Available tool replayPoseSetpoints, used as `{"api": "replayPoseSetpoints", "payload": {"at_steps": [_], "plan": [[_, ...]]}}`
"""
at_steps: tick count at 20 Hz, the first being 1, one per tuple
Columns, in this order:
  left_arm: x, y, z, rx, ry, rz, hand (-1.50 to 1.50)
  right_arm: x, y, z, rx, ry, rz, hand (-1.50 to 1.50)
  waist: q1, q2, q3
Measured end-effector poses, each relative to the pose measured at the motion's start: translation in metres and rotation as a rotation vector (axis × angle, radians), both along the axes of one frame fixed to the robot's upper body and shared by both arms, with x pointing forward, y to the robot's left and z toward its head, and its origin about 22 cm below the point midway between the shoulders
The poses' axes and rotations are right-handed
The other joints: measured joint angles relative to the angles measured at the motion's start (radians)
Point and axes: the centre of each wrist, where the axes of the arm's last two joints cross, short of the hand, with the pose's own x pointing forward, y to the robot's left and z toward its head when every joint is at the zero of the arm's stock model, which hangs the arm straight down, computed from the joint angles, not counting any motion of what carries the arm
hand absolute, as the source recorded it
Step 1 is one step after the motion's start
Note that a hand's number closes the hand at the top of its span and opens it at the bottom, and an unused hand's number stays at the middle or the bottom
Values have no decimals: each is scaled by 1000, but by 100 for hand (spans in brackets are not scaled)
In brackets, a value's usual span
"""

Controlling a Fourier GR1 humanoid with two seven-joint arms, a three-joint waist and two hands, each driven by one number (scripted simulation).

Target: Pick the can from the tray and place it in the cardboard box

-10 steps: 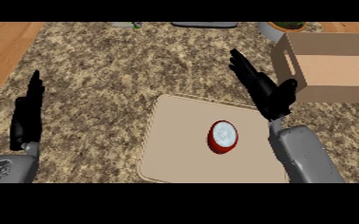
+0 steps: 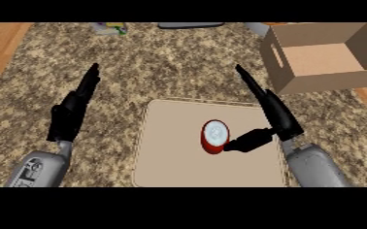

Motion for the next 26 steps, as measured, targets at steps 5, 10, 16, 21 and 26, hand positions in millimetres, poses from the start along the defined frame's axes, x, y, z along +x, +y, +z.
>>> {"api": "replayPoseSetpoints", "payload": {"at_steps": [5,10,16,21,26], "plan": [[-4,-22,0,-36,16,-134,0,-22,-13,-6,-402,-240,45,-150,3,2,1],[-8,-30,4,-49,19,-197,0,-66,-16,8,-612,-407,61,-150,13,6,2],[-9,-34,9,-53,12,-231,0,-117,-3,56,-758,-344,82,-150,37,15,2],[-6,-39,14,-54,2,-256,0,-143,15,91,-814,-206,123,-150,59,22,2],[-1,-48,11,-52,2,-268,0,-145,39,103,-836,-113,113,-150,70,26,3]]}}
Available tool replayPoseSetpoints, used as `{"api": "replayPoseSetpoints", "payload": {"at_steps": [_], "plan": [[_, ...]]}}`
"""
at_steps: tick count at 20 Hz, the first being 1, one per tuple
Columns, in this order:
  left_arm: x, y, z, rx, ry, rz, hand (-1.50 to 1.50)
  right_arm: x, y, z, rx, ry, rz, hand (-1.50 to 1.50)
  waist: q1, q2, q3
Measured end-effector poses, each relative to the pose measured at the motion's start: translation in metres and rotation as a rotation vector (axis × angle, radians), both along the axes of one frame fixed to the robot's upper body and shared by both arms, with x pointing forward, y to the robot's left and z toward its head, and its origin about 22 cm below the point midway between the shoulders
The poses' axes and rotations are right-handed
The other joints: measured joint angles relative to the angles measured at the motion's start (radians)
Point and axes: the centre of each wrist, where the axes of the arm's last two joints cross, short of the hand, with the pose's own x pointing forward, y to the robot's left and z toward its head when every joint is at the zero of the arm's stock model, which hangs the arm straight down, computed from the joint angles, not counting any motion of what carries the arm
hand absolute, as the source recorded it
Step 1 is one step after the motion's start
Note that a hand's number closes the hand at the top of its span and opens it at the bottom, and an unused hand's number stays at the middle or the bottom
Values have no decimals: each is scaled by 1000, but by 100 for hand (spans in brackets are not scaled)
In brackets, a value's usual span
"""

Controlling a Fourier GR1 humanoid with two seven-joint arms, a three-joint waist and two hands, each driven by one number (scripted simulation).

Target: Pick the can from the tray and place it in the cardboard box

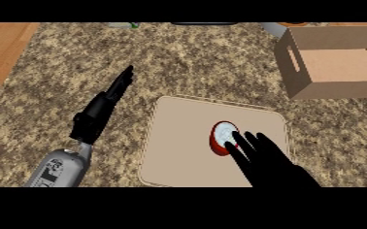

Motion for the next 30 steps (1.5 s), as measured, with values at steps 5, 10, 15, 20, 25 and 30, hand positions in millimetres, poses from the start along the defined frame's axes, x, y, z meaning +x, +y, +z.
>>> {"api": "replayPoseSetpoints", "payload": {"at_steps": [5,10,15,20,25,30], "plan": [[-1,2,-3,-7,1,-5,0,9,20,-7,34,31,-24,-150,4,1,1],[1,0,-1,-11,1,-4,0,20,34,-21,5,55,-46,-150,5,1,1],[-10,-3,1,-9,-1,-10,0,42,36,-46,-36,90,-74,-150,7,1,2],[-5,2,10,-5,-7,-13,0,51,34,-58,-20,76,-77,-150,5,2,2],[-9,-8,1,-6,-5,-13,0,56,37,-67,-22,55,-62,-150,5,1,2],[0,-8,5,0,-3,-13,0,63,33,-80,-51,65,-60,-150,4,1,2]]}}
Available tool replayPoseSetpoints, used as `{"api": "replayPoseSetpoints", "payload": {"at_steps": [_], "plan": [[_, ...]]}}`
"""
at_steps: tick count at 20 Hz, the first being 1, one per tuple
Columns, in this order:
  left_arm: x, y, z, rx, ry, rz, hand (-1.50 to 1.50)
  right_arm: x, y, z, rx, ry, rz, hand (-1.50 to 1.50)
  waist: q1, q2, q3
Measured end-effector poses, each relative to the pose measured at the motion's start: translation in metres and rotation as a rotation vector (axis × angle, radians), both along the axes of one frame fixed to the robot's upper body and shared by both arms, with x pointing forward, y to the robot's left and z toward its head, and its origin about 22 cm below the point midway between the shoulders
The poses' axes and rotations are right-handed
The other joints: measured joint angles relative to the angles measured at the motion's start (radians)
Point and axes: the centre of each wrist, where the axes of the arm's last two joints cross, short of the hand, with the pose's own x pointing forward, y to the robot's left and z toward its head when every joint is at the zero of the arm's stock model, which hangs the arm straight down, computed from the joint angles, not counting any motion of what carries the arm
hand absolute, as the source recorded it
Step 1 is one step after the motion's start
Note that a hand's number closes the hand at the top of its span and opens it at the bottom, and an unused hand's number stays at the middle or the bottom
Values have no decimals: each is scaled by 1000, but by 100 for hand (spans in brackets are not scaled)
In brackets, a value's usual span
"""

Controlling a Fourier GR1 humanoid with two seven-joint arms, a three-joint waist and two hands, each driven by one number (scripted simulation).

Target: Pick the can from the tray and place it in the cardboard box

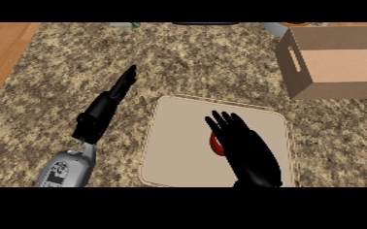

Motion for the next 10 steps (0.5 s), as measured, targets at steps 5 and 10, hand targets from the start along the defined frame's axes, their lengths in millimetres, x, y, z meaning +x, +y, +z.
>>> {"api": "replayPoseSetpoints", "payload": {"at_steps": [5,10], "plan": [[3,-4,-3,-2,-4,2,0,5,4,-13,-22,33,5,-150,0,0,0],[-2,1,-1,-7,1,2,0,8,5,-15,-39,47,-14,-150,0,-2,-1]]}}
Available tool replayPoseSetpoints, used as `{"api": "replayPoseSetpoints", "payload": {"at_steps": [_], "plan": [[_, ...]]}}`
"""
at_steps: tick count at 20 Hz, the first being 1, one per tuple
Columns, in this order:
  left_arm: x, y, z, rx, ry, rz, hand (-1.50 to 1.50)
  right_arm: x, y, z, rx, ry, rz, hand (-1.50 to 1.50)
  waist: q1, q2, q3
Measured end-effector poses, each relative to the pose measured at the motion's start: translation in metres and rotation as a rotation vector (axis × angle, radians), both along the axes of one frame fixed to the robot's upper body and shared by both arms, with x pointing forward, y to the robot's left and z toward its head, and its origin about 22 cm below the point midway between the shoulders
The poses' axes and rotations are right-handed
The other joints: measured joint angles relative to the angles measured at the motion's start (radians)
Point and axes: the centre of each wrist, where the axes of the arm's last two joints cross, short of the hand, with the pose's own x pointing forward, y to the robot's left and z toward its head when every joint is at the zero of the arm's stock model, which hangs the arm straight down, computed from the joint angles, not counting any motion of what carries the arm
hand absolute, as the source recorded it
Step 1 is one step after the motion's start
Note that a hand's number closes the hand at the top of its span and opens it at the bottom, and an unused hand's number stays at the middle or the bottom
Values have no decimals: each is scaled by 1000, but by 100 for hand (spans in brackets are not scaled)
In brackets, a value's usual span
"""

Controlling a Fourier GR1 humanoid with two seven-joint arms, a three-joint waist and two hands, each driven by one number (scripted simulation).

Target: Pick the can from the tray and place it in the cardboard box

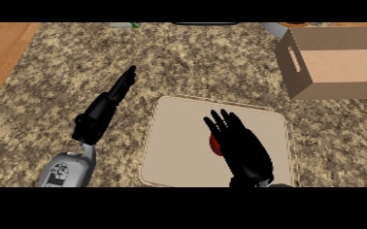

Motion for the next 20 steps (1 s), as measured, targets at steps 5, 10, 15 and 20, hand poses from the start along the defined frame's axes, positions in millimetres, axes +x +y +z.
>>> {"api": "replayPoseSetpoints", "payload": {"at_steps": [5,10,15,20], "plan": [[3,2,-1,-2,2,-1,0,1,-1,-11,-4,-15,-1,-150,-1,-6,-3],[3,0,1,0,7,-2,0,9,4,-18,-34,-46,-7,-150,1,-11,-5],[1,0,-2,-4,1,-4,0,16,-1,-22,-57,-61,-15,150,2,-15,-7],[4,5,1,0,5,3,0,23,-3,-20,-58,-78,8,150,4,-18,-8]]}}
